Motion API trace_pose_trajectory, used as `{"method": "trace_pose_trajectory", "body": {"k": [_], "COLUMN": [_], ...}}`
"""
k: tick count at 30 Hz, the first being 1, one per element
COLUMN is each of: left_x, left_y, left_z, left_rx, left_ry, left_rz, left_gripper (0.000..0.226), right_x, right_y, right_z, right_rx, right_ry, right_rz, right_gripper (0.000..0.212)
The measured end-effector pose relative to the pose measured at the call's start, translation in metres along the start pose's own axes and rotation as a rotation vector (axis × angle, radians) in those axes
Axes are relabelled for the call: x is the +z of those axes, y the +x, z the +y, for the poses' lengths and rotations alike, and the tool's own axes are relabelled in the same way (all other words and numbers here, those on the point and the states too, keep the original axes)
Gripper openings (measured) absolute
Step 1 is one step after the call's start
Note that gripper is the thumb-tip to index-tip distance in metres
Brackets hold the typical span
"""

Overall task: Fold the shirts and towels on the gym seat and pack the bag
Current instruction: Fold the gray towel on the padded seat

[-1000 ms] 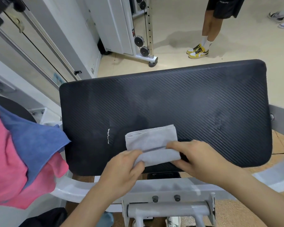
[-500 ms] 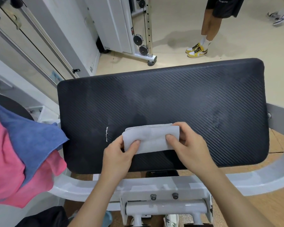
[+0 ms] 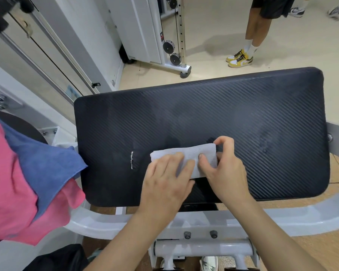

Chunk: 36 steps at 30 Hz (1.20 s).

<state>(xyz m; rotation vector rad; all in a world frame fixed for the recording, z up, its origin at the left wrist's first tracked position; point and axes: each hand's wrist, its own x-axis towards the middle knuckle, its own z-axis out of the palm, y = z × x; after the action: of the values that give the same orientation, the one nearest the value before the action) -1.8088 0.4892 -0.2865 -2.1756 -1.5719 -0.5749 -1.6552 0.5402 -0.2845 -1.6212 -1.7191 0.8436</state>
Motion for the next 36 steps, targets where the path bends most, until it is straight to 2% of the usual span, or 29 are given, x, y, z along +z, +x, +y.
{"method": "trace_pose_trajectory", "body": {"k": [2,5,7,9,12,16,19,21,22,24,25,27,29,30,33,36], "left_x": [0.011,0.019,0.021,0.022,0.025,0.027,0.018,0.002,-0.010,-0.033,-0.043,-0.058,-0.067,-0.070,-0.079,-0.093], "left_y": [-0.004,0.000,0.007,0.011,0.014,0.031,0.049,0.056,0.058,0.056,0.051,0.035,0.017,0.008,-0.011,-0.023], "left_z": [-0.005,-0.010,-0.011,-0.011,-0.009,-0.005,-0.006,-0.005,-0.002,0.008,0.015,0.029,0.039,0.041,0.028,0.004], "left_rx": [0.022,-0.023,-0.051,-0.057,-0.043,-0.058,-0.104,-0.262,-0.421,-0.828,-1.004,-1.234,-1.340,-1.377,-1.386,-1.203], "left_ry": [0.029,0.014,-0.024,-0.027,0.014,0.096,0.081,-0.088,-0.281,-0.811,-1.042,-1.326,-1.368,-1.350,-1.408,-1.350], "left_rz": [-0.088,-0.036,0.001,0.008,0.008,-0.066,-0.197,-0.298,-0.332,-0.335,-0.294,-0.168,-0.072,-0.043,-0.056,-0.143], "left_gripper": [0.043,0.041,0.038,0.040,0.048,0.046,0.039,0.035,0.030,0.020,0.016,0.018,0.029,0.037,0.050,0.055], "right_x": [-0.002,-0.006,-0.009,-0.007,-0.001,-0.001,-0.017,-0.029,-0.034,-0.039,-0.040,-0.038,-0.033,-0.032,-0.031,-0.034], "right_y": [0.001,-0.005,-0.012,-0.018,-0.026,-0.020,-0.004,0.002,0.003,-0.001,-0.008,-0.027,-0.047,-0.056,-0.069,-0.075], "right_z": [0.000,-0.003,-0.004,0.000,0.002,0.005,0.001,-0.005,-0.008,-0.015,-0.019,-0.029,-0.039,-0.042,-0.043,-0.043], "right_rx": [0.010,-0.054,-0.212,-0.288,-0.177,-0.175,-0.109,-0.007,0.052,0.141,0.149,0.102,0.012,-0.033,-0.180,-0.347], "right_ry": [0.037,0.048,-0.115,-0.168,-0.030,-0.084,0.111,0.368,0.462,0.573,0.594,0.598,0.538,0.503,0.334,0.047], "right_rz": [-0.016,-0.020,0.059,0.006,-0.206,-0.218,-0.262,-0.276,-0.275,-0.347,-0.428,-0.591,-0.619,-0.606,-0.588,-0.600], "right_gripper": [0.035,0.040,0.057,0.074,0.087,0.084,0.085,0.091,0.096,0.105,0.103,0.076,0.039,0.031,0.026,0.025]}}
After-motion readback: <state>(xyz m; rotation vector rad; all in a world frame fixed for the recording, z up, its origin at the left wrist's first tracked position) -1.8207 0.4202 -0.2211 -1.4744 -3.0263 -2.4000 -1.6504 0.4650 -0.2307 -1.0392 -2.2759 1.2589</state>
